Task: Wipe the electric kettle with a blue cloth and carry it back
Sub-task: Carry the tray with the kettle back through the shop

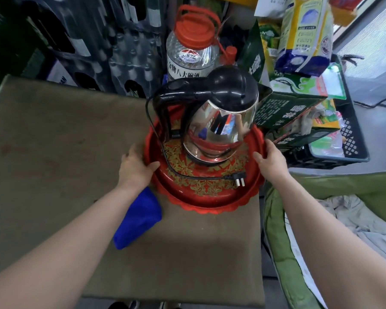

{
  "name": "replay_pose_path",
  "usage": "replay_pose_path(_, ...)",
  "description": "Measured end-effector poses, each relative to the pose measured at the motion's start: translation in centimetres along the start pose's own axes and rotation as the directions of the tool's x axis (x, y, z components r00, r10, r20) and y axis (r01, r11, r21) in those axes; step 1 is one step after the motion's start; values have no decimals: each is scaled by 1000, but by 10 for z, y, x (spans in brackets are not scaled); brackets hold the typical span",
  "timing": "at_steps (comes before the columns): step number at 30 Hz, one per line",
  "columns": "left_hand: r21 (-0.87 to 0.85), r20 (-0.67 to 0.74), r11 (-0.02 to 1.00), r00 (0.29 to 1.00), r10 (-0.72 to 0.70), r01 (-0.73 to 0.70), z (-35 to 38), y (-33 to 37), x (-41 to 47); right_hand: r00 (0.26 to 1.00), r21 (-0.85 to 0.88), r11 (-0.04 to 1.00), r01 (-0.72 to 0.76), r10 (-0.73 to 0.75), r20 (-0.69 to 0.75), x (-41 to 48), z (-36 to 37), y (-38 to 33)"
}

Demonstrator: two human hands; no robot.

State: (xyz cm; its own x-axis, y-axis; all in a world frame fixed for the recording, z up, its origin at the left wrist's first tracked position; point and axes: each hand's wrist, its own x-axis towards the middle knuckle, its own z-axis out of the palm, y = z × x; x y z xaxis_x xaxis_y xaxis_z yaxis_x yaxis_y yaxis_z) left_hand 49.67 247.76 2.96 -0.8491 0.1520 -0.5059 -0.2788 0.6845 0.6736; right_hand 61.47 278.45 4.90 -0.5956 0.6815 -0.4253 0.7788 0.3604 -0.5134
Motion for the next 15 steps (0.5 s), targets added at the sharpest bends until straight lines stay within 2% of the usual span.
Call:
replay_pose_path(3,-147,12,988,999,-50,51,3,-7,3,997,44,999,-30,33,-65,8,1,3)
replay_pose_path(6,-249,10,966,998,-66,67,1,-3,-2,997,76,996,-46,51,-63,6,-1,6)
replay_pose_path(11,-348,38,934,997,-74,82,-13,-4,-19,999,154,988,-30,35,-30,-21,-9,9)
replay_pose_path(15,-393,2,919,1000,-28,26,-36,0,-51,1000,203,979,-5,5,0,-53,-23,3)
